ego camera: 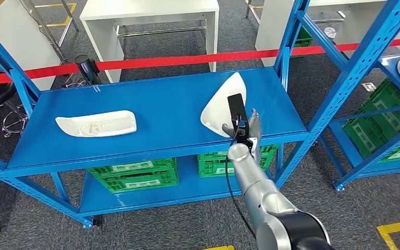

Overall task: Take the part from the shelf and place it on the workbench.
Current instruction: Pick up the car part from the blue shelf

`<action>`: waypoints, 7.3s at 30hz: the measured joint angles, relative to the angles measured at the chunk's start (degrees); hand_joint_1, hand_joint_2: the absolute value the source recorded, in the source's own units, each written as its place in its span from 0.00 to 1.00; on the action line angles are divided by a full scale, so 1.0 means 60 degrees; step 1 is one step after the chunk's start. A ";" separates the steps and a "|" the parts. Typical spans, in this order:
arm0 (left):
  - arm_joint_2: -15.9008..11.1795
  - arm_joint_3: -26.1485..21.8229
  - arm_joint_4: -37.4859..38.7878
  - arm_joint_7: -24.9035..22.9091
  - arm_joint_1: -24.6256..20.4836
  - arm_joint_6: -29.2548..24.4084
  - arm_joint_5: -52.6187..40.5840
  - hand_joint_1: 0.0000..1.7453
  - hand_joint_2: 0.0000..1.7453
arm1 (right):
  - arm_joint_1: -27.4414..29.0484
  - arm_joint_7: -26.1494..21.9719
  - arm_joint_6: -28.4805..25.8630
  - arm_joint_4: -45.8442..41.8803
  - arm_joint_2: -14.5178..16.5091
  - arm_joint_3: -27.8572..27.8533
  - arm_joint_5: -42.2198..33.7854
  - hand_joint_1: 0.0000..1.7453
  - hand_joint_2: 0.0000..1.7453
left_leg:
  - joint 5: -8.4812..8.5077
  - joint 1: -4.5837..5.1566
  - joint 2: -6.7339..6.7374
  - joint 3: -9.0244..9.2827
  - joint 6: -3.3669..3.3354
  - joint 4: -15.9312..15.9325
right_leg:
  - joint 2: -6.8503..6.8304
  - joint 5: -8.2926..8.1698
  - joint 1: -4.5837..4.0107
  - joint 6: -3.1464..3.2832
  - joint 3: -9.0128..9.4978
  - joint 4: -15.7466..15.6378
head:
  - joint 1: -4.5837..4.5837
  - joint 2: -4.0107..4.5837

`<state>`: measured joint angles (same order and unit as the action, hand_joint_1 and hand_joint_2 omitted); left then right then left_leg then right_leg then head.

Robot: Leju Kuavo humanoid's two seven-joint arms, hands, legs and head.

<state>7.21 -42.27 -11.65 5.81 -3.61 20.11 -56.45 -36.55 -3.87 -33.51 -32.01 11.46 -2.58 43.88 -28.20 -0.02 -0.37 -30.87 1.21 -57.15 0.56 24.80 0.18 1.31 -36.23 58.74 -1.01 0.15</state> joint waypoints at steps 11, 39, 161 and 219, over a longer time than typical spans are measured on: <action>0.0004 0.0000 0.0000 0.0035 0.0007 0.0000 -0.0091 0.00 0.00 | -0.0327 0.0288 -0.0044 0.0086 -0.0144 0.0000 0.0312 0.00 1.00 | 0.0000 0.0000 0.0000 0.0002 0.0000 -0.0001 | 0.0000 0.0000 0.0000 0.0000 0.0001 0.0000 | 0.0000 0.0000; 0.0004 -0.0012 -0.0004 0.0030 -0.0004 0.0000 -0.0110 0.00 0.00 | -0.0769 0.0242 0.0008 0.0301 -0.0180 0.0000 0.0501 0.00 1.00 | 0.0000 0.0000 0.0000 0.0002 0.0000 0.0000 | 0.0001 0.0000 0.0000 0.0000 0.0002 0.0000 | 0.0000 0.0000; -0.0346 -0.0011 -0.0011 0.0183 -0.0012 0.0000 -0.0649 0.00 0.00 | -0.0881 -0.0338 0.0036 0.1226 -0.0356 -0.0481 0.0769 0.00 1.00 | 0.0000 0.0000 0.0004 0.0005 0.0000 0.0000 | 0.0006 0.0000 -0.0001 0.0000 0.0002 0.0000 | 0.0000 0.0000; -0.0331 -0.0080 -0.0015 0.0426 -0.0136 0.0000 -0.0774 0.00 0.00 | -0.2139 0.2069 0.0780 0.2156 -0.0750 0.0856 0.4230 0.00 1.00 | 0.0034 0.0006 0.0031 0.0046 -0.0226 0.0049 | -0.0002 0.0039 0.0068 -0.0214 -0.0014 0.0046 | -0.0009 0.0000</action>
<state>5.23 -42.75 -11.74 8.37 -4.42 20.11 -61.10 -49.38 8.54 -28.82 -19.08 6.96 2.56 69.26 -27.99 0.01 -0.19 -30.60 -0.14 -56.86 0.54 25.03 0.59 0.03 -36.32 59.01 -1.06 0.15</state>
